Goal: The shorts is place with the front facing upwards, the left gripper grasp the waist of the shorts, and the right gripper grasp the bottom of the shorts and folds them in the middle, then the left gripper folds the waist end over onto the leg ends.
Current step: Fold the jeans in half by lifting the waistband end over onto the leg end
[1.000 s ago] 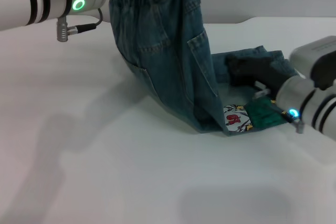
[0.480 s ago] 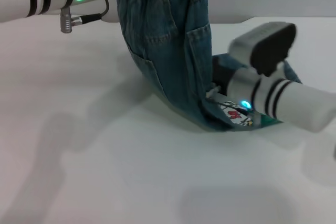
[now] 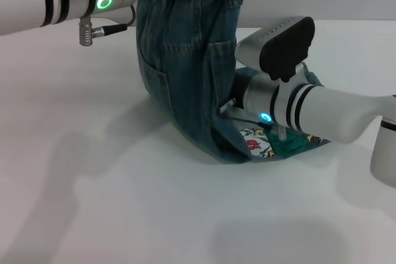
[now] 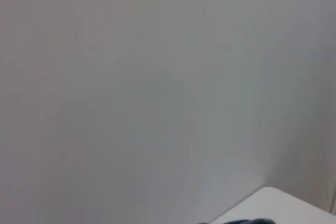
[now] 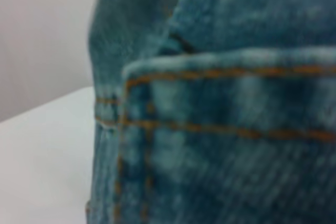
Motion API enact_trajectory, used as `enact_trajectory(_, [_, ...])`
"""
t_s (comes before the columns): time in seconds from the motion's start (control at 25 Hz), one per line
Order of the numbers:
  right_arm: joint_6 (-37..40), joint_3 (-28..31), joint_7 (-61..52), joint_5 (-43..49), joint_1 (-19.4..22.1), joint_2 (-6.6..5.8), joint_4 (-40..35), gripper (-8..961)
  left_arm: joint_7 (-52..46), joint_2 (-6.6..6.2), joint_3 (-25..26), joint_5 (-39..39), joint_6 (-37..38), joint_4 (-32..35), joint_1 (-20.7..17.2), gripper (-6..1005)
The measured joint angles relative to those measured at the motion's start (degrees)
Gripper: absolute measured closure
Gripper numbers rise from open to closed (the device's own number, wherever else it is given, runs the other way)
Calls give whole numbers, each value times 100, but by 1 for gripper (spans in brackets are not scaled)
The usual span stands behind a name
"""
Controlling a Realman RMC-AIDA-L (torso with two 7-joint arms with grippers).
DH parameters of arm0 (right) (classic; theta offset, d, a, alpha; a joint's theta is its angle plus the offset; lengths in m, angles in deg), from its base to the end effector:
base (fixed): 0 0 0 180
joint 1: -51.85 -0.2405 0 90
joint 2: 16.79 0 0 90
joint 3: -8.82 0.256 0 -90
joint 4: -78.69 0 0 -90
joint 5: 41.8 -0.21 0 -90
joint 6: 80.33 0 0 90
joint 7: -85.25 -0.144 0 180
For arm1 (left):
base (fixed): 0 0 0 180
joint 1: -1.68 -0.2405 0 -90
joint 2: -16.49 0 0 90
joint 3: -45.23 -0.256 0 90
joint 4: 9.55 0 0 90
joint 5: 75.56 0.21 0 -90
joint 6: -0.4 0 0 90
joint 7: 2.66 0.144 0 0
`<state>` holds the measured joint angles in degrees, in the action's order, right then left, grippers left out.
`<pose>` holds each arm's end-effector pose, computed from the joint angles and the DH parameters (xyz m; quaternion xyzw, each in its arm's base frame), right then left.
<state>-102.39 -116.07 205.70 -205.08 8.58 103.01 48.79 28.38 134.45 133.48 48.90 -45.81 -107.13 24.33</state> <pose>0.1688 0.3901 -0.1402 -0.9015 0.2701 0.1896 0.2801 -0.0616 0.3637 0.0281 -0.8958 -0.2090 -0.2348 0.3141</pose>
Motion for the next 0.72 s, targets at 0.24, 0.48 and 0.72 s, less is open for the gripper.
enact_trajectory(0.24, [156, 688, 420, 23, 621, -12, 39, 954, 110, 4, -13, -83, 4, 65, -6, 881])
enact_trajectory(0.48, [-48, 1744, 1223, 25, 1253, -44, -103, 953, 145, 10, -72, -92, 15, 138, 5, 881])
enact_trajectory(0.72, [-696, 2730, 1842, 25, 1932, -54, -263, 953, 390, 12, -247, -438, 253, 392, -6, 880])
